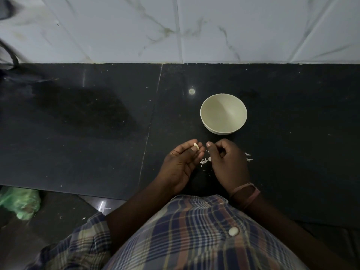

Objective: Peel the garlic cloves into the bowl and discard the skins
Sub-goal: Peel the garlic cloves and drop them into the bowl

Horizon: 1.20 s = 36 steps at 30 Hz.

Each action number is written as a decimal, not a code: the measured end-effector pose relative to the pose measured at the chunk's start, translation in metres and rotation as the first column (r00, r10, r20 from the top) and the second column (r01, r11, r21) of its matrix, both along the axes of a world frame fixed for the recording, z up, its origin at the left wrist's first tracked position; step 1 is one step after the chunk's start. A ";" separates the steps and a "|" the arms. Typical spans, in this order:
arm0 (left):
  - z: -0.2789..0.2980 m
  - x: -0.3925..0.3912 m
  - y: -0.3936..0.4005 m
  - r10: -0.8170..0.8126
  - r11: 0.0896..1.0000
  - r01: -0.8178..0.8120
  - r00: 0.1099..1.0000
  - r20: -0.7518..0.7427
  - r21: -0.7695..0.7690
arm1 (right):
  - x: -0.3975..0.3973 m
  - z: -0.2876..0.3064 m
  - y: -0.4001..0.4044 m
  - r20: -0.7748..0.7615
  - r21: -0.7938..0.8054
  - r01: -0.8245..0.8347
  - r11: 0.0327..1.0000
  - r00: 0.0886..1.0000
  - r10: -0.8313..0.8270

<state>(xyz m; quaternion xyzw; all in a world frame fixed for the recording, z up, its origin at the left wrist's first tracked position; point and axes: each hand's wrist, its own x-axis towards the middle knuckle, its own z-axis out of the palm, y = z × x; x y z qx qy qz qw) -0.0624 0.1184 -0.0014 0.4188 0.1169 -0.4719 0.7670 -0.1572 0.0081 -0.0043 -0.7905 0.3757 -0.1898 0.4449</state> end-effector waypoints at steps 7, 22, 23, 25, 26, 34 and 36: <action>-0.002 0.000 0.001 0.018 1.000 -0.020 0.996 0.083 0.024 | -0.002 -0.005 -0.001 0.024 0.038 -0.083 0.996 0.996 0.082; 0.002 -0.003 0.003 -0.063 0.986 0.003 0.933 0.354 0.170 | 0.001 0.005 0.005 0.161 -0.065 -0.122 0.990 0.978 0.131; 0.003 -0.003 0.004 -0.074 0.982 0.002 0.922 0.379 0.187 | 0.001 0.005 0.005 0.153 -0.059 -0.119 0.991 0.980 0.126; 0.004 -0.002 0.005 -0.098 0.976 0.005 0.900 0.426 0.216 | 0.002 0.006 0.005 0.141 -0.057 -0.112 0.992 0.983 0.119; 0.006 -0.003 0.005 -0.117 0.972 0.007 0.881 0.459 0.234 | 0.002 0.006 0.005 0.137 -0.057 -0.109 0.992 0.984 0.116; 0.009 -0.004 0.006 -0.223 0.947 0.036 0.791 0.570 0.320 | 0.002 0.007 0.006 0.084 -0.027 -0.061 0.998 0.994 0.063; 0.009 -0.005 0.007 -0.230 0.947 0.047 0.788 0.572 0.316 | 0.002 0.007 0.006 0.069 0.006 -0.052 0.999 0.996 0.051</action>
